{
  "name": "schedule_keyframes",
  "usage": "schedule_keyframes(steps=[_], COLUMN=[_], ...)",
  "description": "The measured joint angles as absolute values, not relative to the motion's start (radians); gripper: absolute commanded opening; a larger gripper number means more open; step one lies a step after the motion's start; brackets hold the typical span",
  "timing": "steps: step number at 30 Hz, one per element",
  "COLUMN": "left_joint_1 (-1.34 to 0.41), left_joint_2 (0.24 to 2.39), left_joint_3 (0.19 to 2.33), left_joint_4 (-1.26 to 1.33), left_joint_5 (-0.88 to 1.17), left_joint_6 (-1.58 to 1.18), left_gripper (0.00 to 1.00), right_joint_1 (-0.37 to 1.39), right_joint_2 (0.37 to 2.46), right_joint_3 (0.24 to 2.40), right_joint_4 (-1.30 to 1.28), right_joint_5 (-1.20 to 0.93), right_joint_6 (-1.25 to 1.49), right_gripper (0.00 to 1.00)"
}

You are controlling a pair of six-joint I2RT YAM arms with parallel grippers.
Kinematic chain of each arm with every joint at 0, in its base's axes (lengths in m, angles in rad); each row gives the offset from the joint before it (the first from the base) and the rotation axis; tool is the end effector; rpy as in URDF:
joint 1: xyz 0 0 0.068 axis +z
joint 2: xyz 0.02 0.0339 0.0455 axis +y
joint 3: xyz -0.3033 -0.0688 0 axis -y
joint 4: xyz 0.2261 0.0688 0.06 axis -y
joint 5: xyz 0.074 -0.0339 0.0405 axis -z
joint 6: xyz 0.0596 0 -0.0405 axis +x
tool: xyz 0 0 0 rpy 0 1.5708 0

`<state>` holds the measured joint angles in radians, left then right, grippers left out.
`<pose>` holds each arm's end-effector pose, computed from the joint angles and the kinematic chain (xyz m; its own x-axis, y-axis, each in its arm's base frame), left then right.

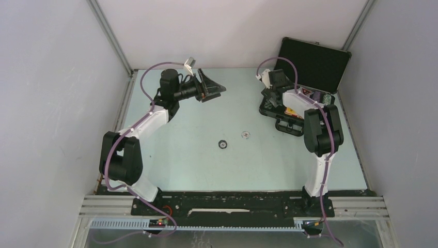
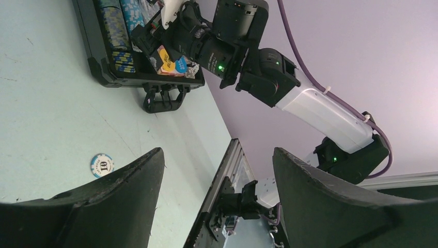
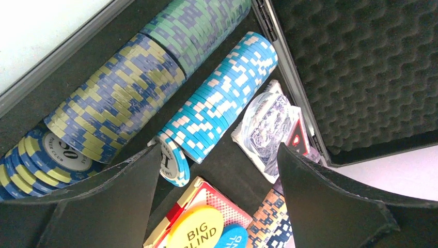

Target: Pack up texas hold em set

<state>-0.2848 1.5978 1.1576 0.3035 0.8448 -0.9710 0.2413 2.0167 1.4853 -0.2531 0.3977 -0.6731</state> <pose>0.3433 -0.1470 0.3591 -0.8147 -0.3325 -0.4751 0.3987 0.2738 -0.8753 0.4594 0.0893 0.2332 -0.5650 -0.7309 -0.3828 -0.3918 0.6460 -0.6552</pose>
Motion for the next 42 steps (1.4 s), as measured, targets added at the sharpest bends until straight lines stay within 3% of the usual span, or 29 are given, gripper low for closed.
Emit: schedule_keyframes(steps=[42], left_joint_1=[-0.285], left_joint_2=[1.608], left_joint_3=[1.158], left_joint_4=[0.335], left_joint_5=[0.854], left_joint_6=[-1.007], left_gripper=[0.82], right_joint_1=[0.208], right_joint_2=[2.031], right_joint_3=[1.515], right_joint_4=[-0.403], right_joint_5=[0.385], right_joint_6=[-0.648], right_gripper=[0.91])
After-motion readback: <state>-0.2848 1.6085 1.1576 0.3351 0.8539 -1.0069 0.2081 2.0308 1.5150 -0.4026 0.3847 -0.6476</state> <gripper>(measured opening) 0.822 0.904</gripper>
